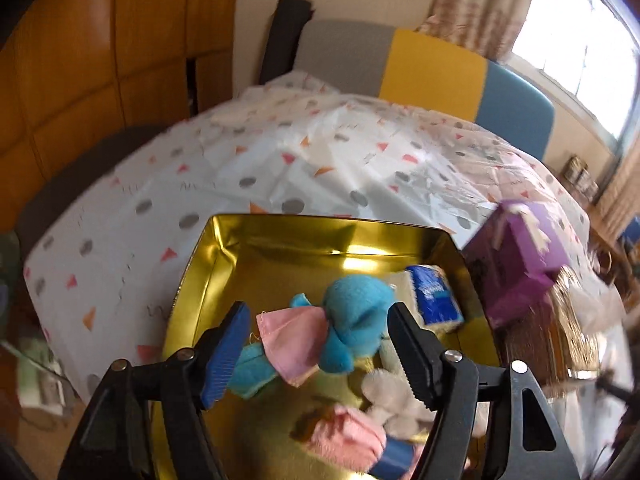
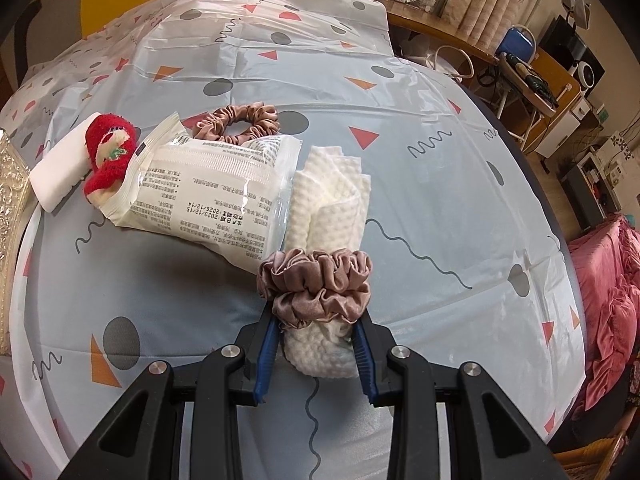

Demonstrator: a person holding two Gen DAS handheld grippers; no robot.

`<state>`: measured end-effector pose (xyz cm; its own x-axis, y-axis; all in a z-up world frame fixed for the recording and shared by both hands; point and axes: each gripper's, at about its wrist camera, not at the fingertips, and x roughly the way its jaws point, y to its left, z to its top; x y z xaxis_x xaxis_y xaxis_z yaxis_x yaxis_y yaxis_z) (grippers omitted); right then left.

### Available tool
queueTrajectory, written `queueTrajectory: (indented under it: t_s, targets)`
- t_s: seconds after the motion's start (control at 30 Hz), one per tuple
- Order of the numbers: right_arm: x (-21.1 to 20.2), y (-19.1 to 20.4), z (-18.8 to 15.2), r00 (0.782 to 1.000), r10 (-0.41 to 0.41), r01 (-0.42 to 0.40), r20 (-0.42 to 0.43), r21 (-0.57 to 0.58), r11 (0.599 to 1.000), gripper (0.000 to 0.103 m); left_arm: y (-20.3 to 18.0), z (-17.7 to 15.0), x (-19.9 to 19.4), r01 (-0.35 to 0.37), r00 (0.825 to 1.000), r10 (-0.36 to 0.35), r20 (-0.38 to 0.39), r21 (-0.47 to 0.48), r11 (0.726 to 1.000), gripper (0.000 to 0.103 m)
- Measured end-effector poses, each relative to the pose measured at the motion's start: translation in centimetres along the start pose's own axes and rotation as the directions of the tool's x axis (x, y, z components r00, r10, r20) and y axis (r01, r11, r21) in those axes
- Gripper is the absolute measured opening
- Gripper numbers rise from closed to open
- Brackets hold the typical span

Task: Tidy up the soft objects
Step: 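Carry blue plush into gold tray and open left gripper while right holds cloth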

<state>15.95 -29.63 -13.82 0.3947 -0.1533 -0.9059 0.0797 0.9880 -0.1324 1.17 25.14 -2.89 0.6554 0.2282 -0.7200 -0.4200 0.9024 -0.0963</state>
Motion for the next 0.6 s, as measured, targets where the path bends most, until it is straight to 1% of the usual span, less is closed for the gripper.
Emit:
queueTrajectory:
  t_s: [0.27, 0.4, 0.5, 0.6]
  targets:
    - [-0.1, -0.1, 0.1, 1.0, 0.017, -0.017, 0.007, 0.005, 1.0, 0.034, -2.3, -1.7, -3.3, 0.025, 0.998, -0.029, 0.049, 0.078, 0.997, 0.074]
    - [-0.2, 0.3, 0.0, 0.999, 0.054, -0.054, 0.005, -0.009, 0.998, 0.034, -3.6, -2.5, -4.5, 0.021, 0.997, -0.031, 0.067, 0.136, 0.991, 0.074]
    - [-0.2, 0.7, -0.1, 0.999, 0.054, -0.054, 0.002, -0.021, 0.998, 0.034, -4.2, -2.9, -5.0, 0.03, 0.997, -0.041, 0.071, 0.153, 0.988, 0.075]
    - [-0.2, 0.5, -0.1, 0.998, 0.07, -0.07, -0.004, -0.002, 0.998, 0.034, -4.4, -3.2, -5.3, 0.042, 0.996, -0.053, 0.067, 0.16, 0.986, 0.075]
